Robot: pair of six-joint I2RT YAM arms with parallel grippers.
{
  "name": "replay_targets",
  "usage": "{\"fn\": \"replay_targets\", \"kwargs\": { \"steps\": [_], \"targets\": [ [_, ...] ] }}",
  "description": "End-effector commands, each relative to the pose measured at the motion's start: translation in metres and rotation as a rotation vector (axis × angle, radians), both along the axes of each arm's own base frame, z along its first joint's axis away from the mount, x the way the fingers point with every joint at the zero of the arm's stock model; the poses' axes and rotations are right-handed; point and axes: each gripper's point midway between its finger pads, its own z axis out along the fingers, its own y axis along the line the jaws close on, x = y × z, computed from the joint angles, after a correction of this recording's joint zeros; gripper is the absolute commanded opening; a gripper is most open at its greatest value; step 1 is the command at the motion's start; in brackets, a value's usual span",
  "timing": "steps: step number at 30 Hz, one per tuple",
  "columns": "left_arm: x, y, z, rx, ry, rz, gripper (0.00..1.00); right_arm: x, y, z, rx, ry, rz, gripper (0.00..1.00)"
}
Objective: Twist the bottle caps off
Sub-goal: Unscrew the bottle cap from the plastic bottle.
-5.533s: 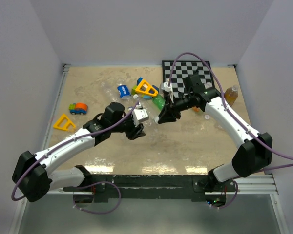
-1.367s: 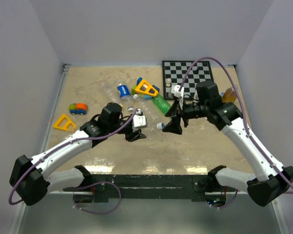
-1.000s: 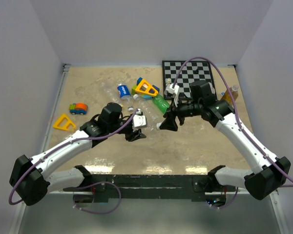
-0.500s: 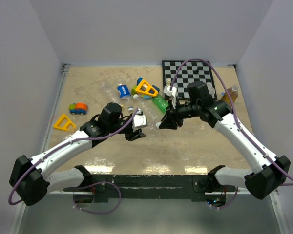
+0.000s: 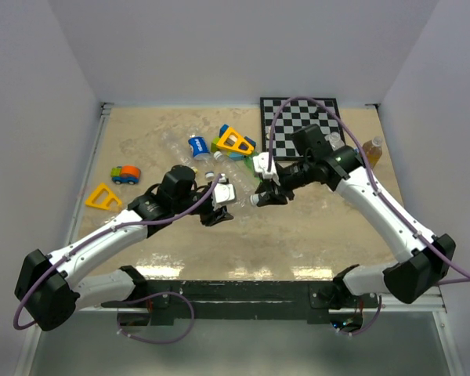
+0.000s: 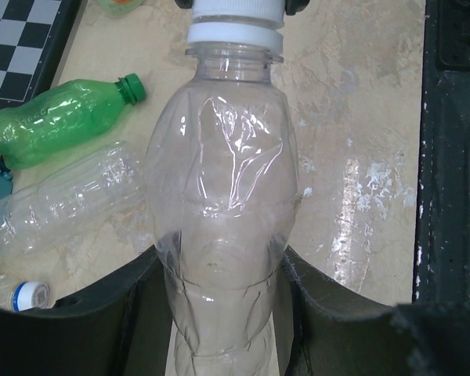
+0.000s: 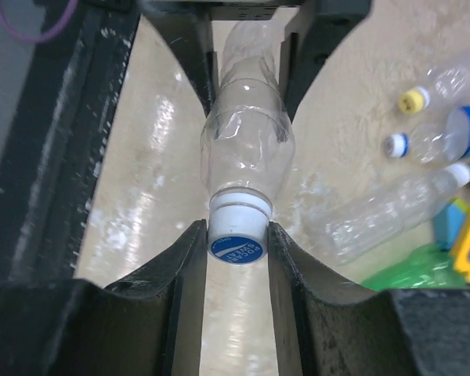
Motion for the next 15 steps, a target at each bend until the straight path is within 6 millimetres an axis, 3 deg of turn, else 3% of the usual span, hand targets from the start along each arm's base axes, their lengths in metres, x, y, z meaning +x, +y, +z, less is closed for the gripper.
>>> {"fn": "replay_targets", "kwargs": {
  "steps": [1,3,6,9,10,15],
  "targets": [
    [0.001,-0.006,0.025,-0.068,-0.066,-0.025,0.00,0.006,-0.017,0.010,-0.050,-0.477,0.263,0.01],
    [0.000,-0.005,0.023,-0.066,-0.064,-0.027,0.00,0.016,-0.018,0.024,-0.038,-0.630,0.268,0.01],
    [0.000,-0.005,0.024,-0.067,-0.067,-0.027,0.00,0.018,-0.013,0.032,-0.020,-0.628,0.272,0.03],
    [0.000,-0.005,0.024,-0.067,-0.067,-0.027,0.00,0.007,-0.006,0.034,0.044,-0.567,0.271,0.11],
    [0.000,-0.005,0.024,-0.067,-0.067,-0.027,0.00,0.005,-0.005,0.034,0.058,-0.543,0.259,0.17],
    [0.000,-0.005,0.023,-0.066,-0.065,-0.029,0.00,-0.005,-0.004,0.040,0.111,-0.422,0.179,0.65]
  ]
}}
